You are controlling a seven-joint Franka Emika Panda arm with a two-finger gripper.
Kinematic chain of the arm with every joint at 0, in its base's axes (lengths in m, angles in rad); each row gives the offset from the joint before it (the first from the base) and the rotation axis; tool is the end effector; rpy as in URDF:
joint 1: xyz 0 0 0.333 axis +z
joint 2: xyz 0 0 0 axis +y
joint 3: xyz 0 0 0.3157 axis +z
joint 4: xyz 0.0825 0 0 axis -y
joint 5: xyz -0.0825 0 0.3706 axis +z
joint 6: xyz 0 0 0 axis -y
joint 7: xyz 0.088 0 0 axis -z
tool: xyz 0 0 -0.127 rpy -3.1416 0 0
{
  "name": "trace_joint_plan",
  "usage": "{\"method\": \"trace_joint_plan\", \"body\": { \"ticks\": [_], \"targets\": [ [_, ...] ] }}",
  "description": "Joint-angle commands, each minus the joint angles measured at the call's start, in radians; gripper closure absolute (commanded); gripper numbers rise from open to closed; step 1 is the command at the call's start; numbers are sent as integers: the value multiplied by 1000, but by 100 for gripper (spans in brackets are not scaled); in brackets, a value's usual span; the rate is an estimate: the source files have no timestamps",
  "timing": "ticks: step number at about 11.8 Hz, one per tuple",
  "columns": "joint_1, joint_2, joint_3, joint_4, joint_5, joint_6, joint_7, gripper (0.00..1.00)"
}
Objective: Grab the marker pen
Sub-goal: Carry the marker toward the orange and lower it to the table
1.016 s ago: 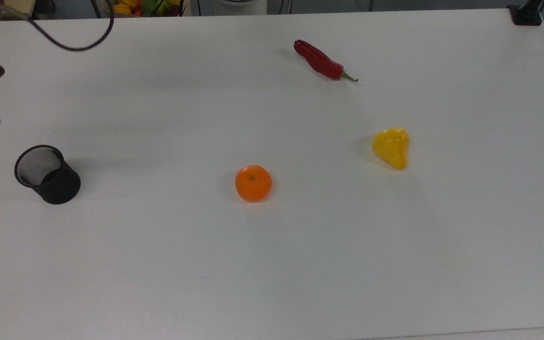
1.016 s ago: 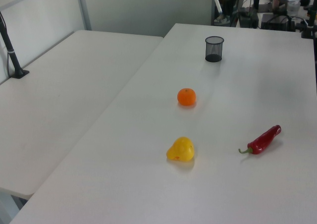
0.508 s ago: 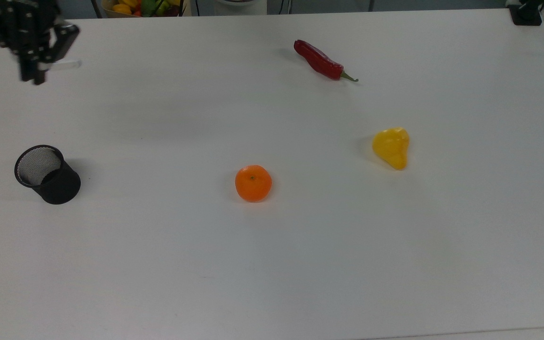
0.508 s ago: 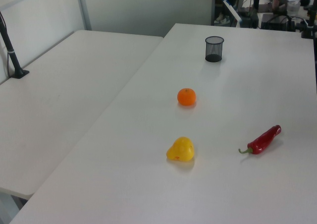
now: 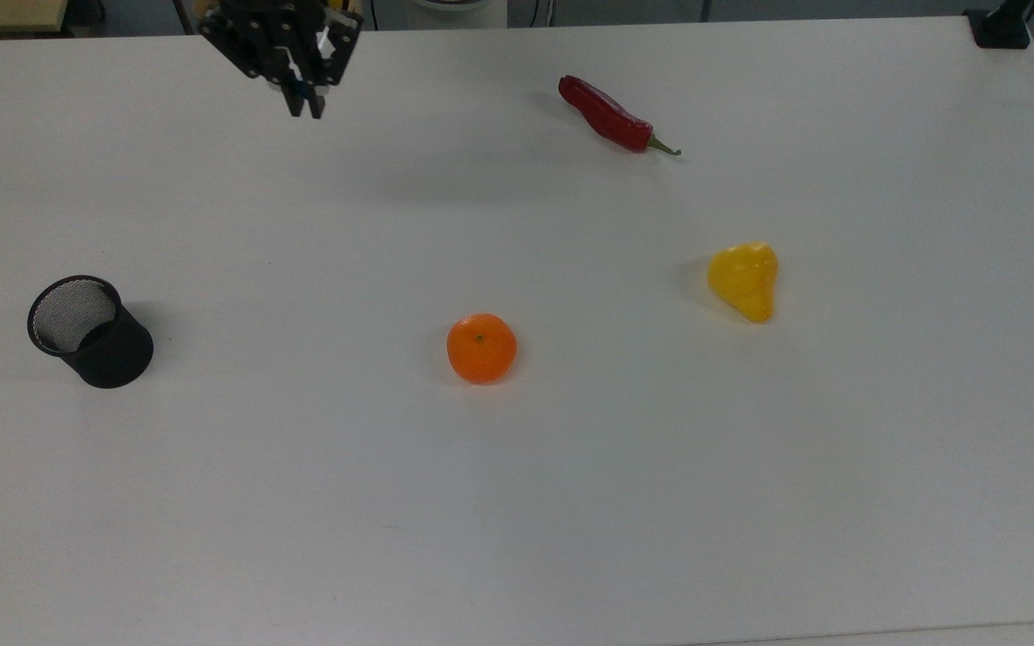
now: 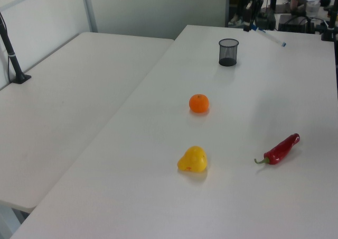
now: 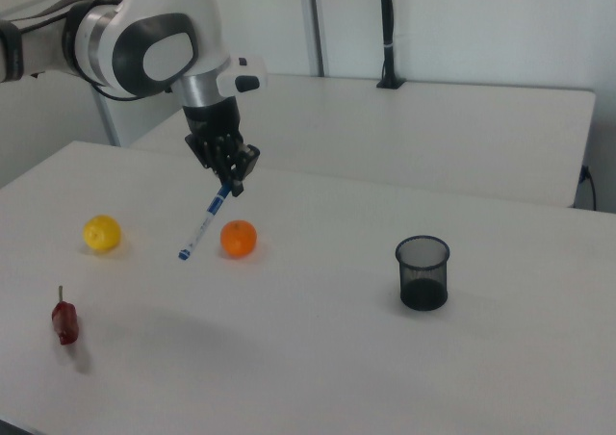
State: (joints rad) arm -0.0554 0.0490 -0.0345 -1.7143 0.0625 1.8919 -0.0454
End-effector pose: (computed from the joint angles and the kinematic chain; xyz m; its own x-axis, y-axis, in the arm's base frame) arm 0.5792 -0.0460 0.5399 0.9895 -0.0632 0.1303 -0.0566 -0.9969 -0.0538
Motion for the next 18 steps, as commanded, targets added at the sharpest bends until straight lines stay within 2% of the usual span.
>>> {"method": "trace_joint_plan", "body": {
  "ticks": [1, 4, 10, 14, 16, 18],
  "targets": [
    [28, -17, 99, -152, 11, 10, 38, 100],
    [28, 3, 165, -281, 10, 164, 53, 100],
    [49, 75, 173, -389, 2, 407, 59, 100],
    [54, 121, 173, -389, 0, 463, 59, 98],
    [54, 126, 173, -386, 0, 463, 59, 87],
    [54, 129, 173, -384, 0, 464, 59, 70]
  ]
}}
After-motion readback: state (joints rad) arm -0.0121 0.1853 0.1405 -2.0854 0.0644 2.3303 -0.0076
